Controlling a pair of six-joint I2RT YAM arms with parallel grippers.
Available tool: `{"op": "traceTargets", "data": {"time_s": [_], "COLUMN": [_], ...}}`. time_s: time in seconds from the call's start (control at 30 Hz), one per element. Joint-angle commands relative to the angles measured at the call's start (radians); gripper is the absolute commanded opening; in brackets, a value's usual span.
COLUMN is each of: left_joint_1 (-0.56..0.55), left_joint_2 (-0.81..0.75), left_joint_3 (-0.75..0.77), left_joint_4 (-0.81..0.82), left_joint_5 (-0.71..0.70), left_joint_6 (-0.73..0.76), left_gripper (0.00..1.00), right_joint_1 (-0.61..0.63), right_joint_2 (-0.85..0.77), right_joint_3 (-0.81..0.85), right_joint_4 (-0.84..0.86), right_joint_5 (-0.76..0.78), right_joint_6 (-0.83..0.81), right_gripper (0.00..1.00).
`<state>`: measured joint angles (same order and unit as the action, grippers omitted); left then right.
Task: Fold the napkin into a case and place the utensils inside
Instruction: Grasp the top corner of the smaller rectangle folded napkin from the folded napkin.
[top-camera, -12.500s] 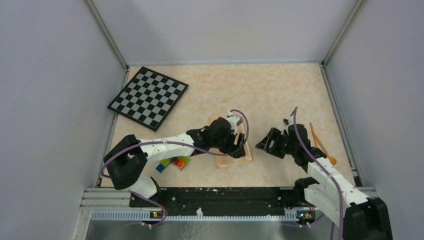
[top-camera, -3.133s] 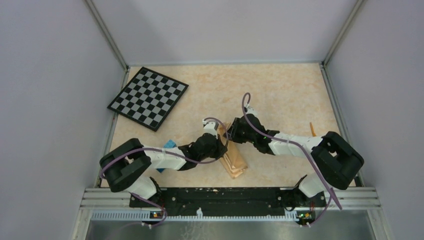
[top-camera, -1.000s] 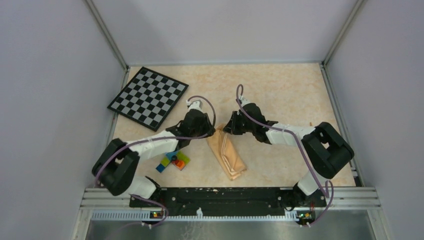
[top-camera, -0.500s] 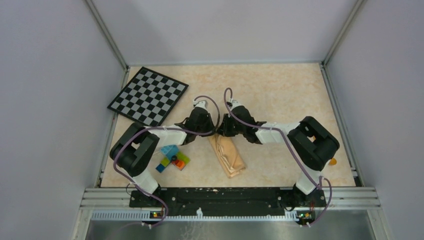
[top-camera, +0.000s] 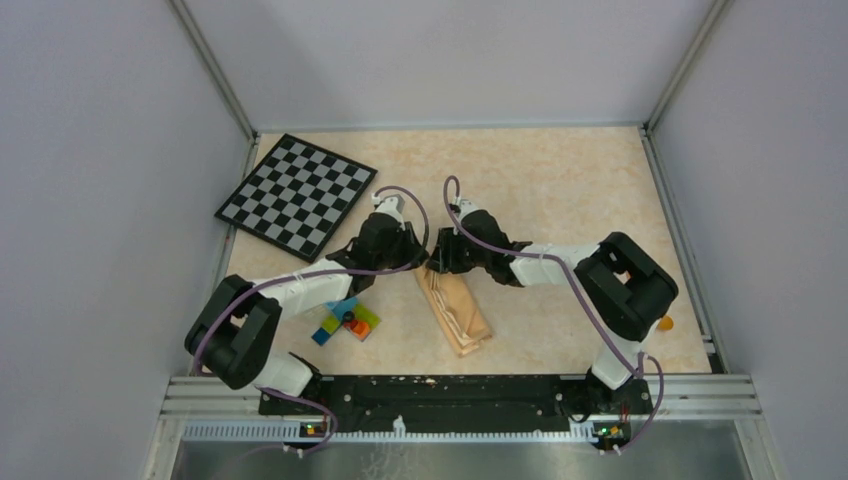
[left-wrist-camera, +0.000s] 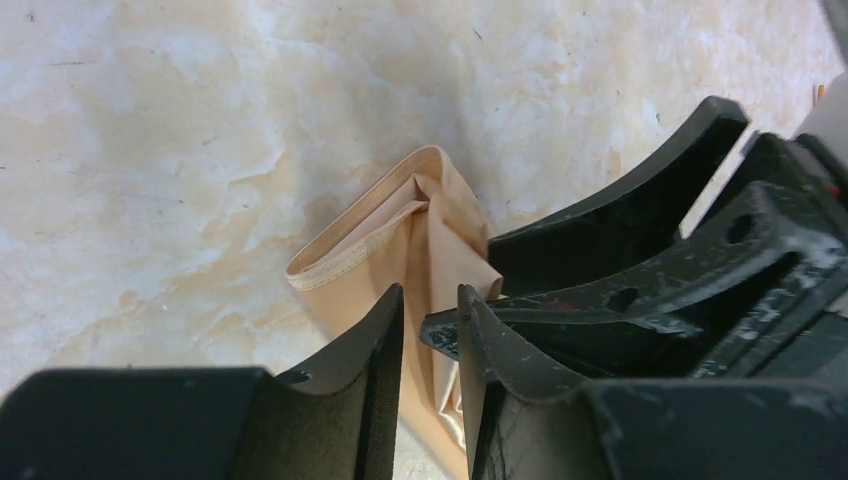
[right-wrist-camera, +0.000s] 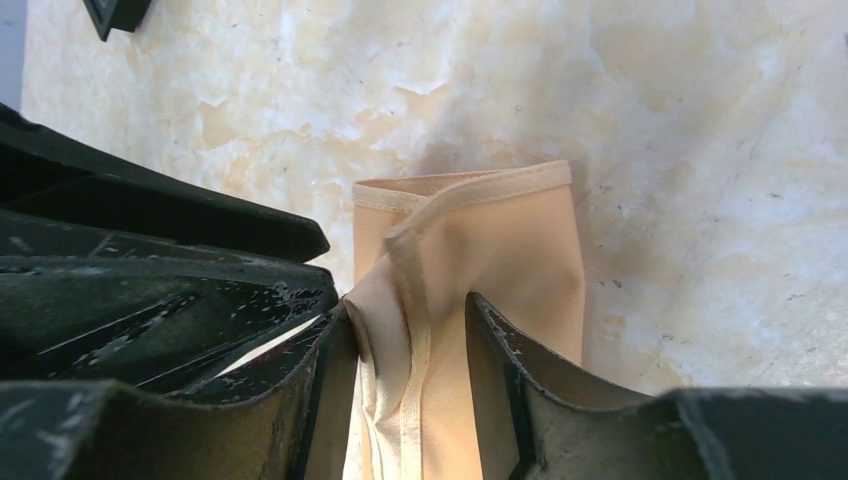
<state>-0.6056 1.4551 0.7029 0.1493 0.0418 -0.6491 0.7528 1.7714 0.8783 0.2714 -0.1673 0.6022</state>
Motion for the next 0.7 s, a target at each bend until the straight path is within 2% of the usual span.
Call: {"op": "traceTargets", "data": {"time_s": [0.0, 0.33, 0.4, 0.5, 0.6, 0.67], "left_joint_1": [0.005, 0.005, 0.005, 0.006, 0.002, -0.003], "left_joint_2": [-0.042, -0.037, -0.040, -0.045, -0.044, -0.044], "left_joint_3": [-0.031, -0.053, -0.057, -0.057, -0.055, -0.048], "left_joint_4": [0.002, -0.005, -0.006, -0.008, -0.011, -0.013], "left_joint_5": [0.012, 0.016, 0.016, 0.023, 0.040, 0.038], "left_joint_6": [0.021, 0.030, 0.029, 0.028, 0.044, 0.067], "left_gripper": [0.31, 0.33, 0.33, 0.35, 0.46, 0.49], "right_joint_1": [0.009, 0.010, 0.011, 0.011, 0.010, 0.009], "right_joint_2": [-0.066, -0.079, -0.075, -0.063, -0.058, -0.069], "right_joint_3": [0.036, 0.031, 0.033, 0.037, 0.042, 0.041], "right_joint_4": [-0.002, -0.009, -0.004, 0.006, -0.004, -0.027], "right_joint_5": [0.002, 0.006, 0.008, -0.006, -0.008, 0.004], "right_joint_6": [-0.057, -0.090, -0.090, -0.083, -0.071, -0.062], "right_gripper": [0.43, 0.43, 0.35, 0.16, 0.00, 0.00]}}
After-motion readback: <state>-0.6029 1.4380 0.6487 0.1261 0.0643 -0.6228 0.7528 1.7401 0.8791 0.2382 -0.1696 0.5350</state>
